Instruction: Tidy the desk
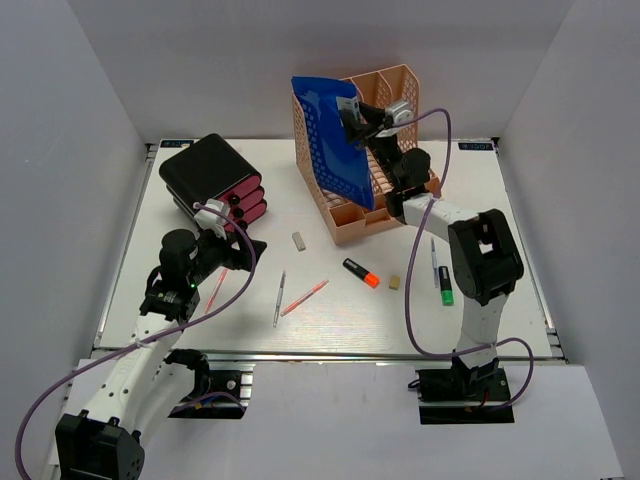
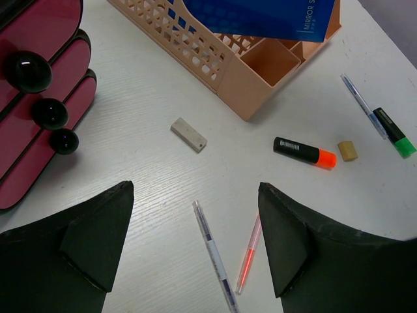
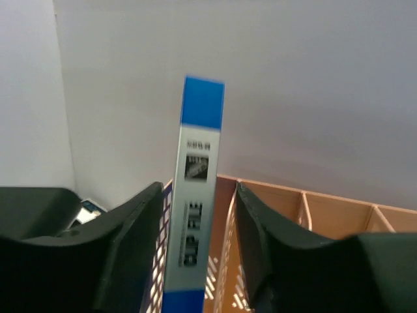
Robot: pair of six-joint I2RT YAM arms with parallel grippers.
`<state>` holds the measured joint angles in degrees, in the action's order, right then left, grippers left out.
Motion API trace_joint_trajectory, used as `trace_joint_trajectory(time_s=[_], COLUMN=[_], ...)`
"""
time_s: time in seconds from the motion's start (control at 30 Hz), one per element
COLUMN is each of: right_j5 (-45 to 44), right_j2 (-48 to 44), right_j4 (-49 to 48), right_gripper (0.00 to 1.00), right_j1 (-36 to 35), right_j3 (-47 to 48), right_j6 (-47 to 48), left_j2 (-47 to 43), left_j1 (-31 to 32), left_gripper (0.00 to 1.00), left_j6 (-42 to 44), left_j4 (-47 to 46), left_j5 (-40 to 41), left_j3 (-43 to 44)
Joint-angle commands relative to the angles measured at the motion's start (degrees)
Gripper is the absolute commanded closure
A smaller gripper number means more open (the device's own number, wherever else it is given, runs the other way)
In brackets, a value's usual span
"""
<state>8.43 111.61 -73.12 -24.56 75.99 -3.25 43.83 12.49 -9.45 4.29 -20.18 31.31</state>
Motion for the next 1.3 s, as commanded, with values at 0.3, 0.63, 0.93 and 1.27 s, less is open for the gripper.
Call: trace_joint_trajectory(time_s=[0.3,0.63,0.93,1.27], right_j5=[7.83,15.91,18.64,11.18], right_j2=[-13.43,-29.34,-31.31,-12.14], right_j4=[-32.71,-1.68,71.92,115.80], right_gripper=[0.15,0.11,0.11,0.11], right_j1=[1.61,3.73,4.08,4.34], right_j3=[-14.89,-17.62,11.56,56.62], right_j6=[5.79,10.88,25.01,22.33], left_j2=[-1.29,-1.73,-2.44,-3.23], left_j1=[-0.27,-0.27,-0.27,-0.27], left_gripper=[0.14,0.14,0.14,0.14], left_j6=[0.14,0.31,0.22,0.05], left_j4=[-1.04,-0.87,-1.04,-1.39], left_j5=[-2.14,-2.49,-3.02,-4.42], left_j3=[-0.46,-0.37,-0.37,-0.55])
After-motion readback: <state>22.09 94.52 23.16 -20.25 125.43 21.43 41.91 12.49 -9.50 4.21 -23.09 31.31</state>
